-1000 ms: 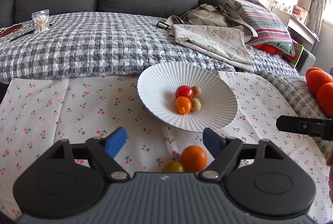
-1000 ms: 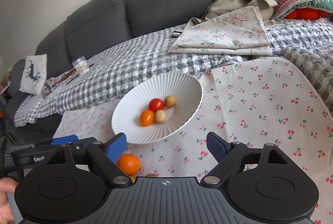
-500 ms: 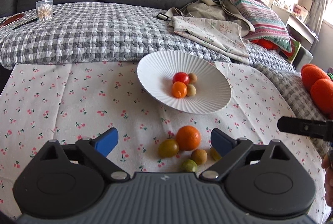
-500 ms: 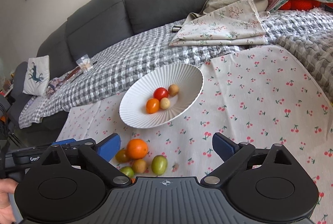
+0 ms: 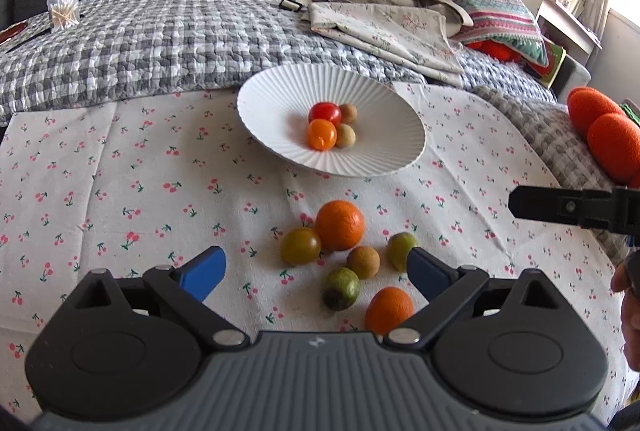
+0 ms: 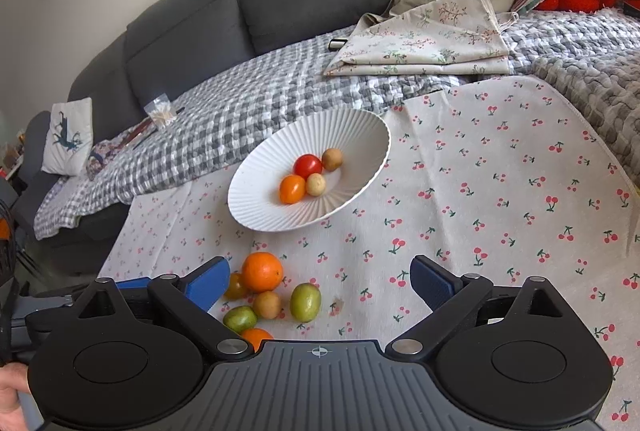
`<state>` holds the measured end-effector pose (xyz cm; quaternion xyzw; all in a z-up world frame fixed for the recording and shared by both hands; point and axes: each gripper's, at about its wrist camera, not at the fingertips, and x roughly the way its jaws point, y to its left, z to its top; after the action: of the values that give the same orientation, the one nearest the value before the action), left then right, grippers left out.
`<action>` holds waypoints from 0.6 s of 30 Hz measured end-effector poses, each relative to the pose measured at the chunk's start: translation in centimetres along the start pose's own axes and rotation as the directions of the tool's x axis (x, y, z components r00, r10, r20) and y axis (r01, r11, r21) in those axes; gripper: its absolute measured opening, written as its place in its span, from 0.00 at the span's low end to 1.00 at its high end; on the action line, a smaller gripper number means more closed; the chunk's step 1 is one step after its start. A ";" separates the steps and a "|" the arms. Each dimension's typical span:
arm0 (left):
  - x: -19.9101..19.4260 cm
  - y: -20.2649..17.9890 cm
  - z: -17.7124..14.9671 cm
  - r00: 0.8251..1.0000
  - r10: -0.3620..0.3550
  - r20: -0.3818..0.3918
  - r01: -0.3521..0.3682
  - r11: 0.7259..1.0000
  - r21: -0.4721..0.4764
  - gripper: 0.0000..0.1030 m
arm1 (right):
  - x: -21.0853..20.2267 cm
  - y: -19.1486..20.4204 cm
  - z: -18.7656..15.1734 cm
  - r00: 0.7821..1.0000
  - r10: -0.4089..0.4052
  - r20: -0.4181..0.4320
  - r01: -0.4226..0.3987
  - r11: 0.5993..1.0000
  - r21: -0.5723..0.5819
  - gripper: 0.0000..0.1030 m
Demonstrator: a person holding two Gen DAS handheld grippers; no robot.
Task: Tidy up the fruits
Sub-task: 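Withdraw both open tools from the bowl toward the remaining fruits, then grasp a mandarin with the left tool while the right tool grasps another mandarin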
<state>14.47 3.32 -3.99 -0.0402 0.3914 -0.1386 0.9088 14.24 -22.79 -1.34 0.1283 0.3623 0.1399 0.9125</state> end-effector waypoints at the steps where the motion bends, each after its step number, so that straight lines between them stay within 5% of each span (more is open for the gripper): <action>1: 0.1 -0.1 -0.1 1.000 0.000 -0.005 0.000 1.000 0.008 0.94 | 0.1 0.0 0.0 1.000 -0.002 -0.003 0.002 1.000 -0.003 0.95; 8: 1.5 -0.4 -1.1 0.999 0.006 -0.046 -0.002 0.996 0.085 0.93 | 0.9 -0.8 -0.2 0.999 -0.023 -0.035 0.023 0.999 0.024 0.96; 13: 2.2 -1.2 -1.8 0.998 0.011 -0.063 -0.002 0.989 0.147 0.76 | 1.3 -1.6 -0.3 0.998 -0.048 -0.050 0.051 0.997 0.059 0.96; 18: 1.6 -2.5 -2.0 0.993 -0.098 -0.068 0.107 0.984 0.145 0.66 | 1.5 -1.2 -0.5 0.997 -0.045 -0.057 0.048 0.998 0.043 0.96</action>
<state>13.51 0.52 -6.02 0.0114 0.4049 -0.2150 0.8886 15.14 -23.36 -3.02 0.1360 0.3936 0.1141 0.9020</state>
